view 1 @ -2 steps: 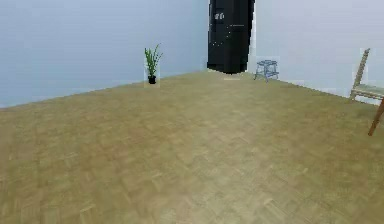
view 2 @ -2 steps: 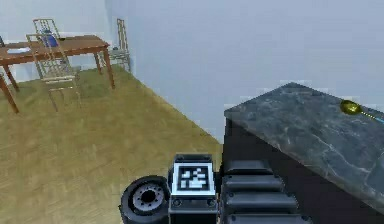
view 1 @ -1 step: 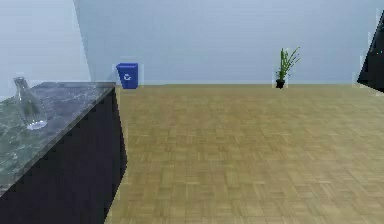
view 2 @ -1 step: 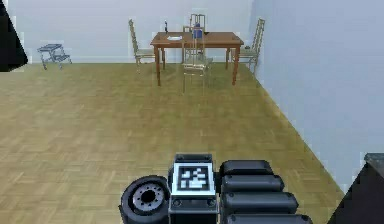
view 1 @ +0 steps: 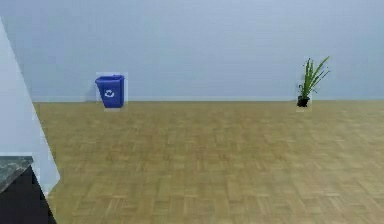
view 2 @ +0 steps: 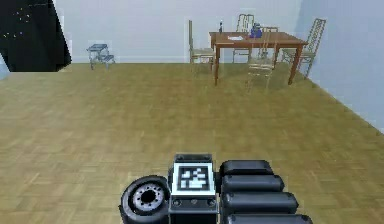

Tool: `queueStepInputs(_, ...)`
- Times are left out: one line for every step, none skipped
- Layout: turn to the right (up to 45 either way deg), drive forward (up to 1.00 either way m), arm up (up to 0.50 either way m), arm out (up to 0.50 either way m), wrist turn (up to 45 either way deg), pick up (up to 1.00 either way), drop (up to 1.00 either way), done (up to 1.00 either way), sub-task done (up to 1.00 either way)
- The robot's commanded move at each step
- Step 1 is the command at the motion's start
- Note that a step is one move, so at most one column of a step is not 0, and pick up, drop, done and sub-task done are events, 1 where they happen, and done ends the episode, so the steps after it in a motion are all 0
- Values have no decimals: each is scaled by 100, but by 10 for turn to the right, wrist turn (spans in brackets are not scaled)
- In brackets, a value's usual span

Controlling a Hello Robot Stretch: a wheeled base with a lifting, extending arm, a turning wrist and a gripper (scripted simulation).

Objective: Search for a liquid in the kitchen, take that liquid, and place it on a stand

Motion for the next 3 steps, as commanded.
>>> queueStepInputs(0, 85, 0, 0, 0, 0, 0, 0, 0)
queueStepInputs(-330, 0, 0, 0, 0, 0, 0, 0, 0)
queueStepInputs(0, 100, 0, 0, 0, 0, 0, 0, 0)
